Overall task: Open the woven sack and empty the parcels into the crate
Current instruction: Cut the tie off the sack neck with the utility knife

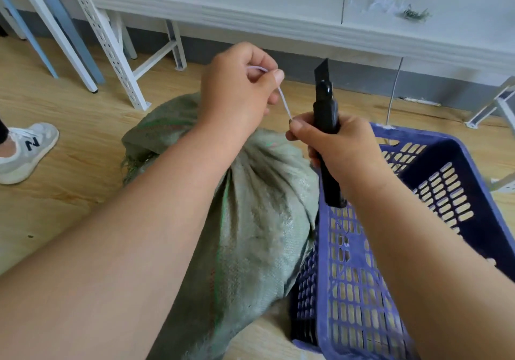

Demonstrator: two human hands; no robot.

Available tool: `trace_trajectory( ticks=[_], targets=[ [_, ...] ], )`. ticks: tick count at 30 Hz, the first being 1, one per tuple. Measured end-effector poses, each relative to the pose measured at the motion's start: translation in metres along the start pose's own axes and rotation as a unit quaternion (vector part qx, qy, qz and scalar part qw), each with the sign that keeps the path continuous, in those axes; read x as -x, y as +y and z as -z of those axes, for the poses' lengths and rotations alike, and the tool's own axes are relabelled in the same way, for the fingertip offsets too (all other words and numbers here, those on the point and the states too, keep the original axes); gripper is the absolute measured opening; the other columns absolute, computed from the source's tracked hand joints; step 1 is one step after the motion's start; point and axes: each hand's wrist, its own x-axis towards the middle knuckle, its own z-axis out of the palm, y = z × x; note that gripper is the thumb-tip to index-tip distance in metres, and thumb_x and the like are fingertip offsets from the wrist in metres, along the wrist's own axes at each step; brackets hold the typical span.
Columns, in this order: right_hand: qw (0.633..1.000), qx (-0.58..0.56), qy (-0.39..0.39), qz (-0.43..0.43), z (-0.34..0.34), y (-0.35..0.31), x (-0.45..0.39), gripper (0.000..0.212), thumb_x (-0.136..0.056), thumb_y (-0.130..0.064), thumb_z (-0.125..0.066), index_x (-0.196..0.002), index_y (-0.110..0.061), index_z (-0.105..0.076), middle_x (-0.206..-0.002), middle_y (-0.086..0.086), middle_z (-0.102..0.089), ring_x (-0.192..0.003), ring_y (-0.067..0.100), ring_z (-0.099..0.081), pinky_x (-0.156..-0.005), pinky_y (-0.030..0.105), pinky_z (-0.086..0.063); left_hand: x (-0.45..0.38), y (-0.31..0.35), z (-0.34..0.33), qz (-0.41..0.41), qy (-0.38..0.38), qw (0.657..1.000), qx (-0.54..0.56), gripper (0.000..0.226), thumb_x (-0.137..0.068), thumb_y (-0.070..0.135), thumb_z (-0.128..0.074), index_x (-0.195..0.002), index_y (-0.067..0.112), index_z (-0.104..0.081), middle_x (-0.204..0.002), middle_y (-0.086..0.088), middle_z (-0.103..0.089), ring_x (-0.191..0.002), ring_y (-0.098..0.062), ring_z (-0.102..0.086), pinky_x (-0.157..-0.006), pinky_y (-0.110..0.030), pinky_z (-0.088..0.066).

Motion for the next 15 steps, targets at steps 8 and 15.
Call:
trace_trajectory(
  ticks=[8,15],
  targets=[
    [0.987,-0.047,0.121,-0.096,0.087,-0.001,-0.048,0.005,-0.086,-0.023,-0.071,-0.083,-0.02,-0.068,-0.066,0.002,-0.058,-0.053,0.012,-0.049,-0.052,0.024,-0.046,-0.057,0.033,-0.083,-0.037,-0.004,0.992,-0.122,0.042,-0.082,0.038,-0.07,-0.117,0.024,-0.049,-0.112,0.007,-0.058,-0.088,-0.012,-0.062,-0.081,-0.026,-0.048],
    [0.975,-0.112,0.137,-0.134,0.111,0.01,-0.094,0.006,-0.086,-0.014,-0.071,-0.082,-0.017,-0.067,-0.075,0.007,-0.064,-0.051,0.013,-0.047,-0.053,0.028,-0.045,-0.083,0.038,-0.148,0.076,-0.127,0.985,-0.085,0.04,-0.085,0.027,-0.068,-0.122,0.023,-0.051,-0.112,0.004,-0.063,-0.102,-0.02,-0.063,-0.09,-0.04,-0.054]
  ],
)
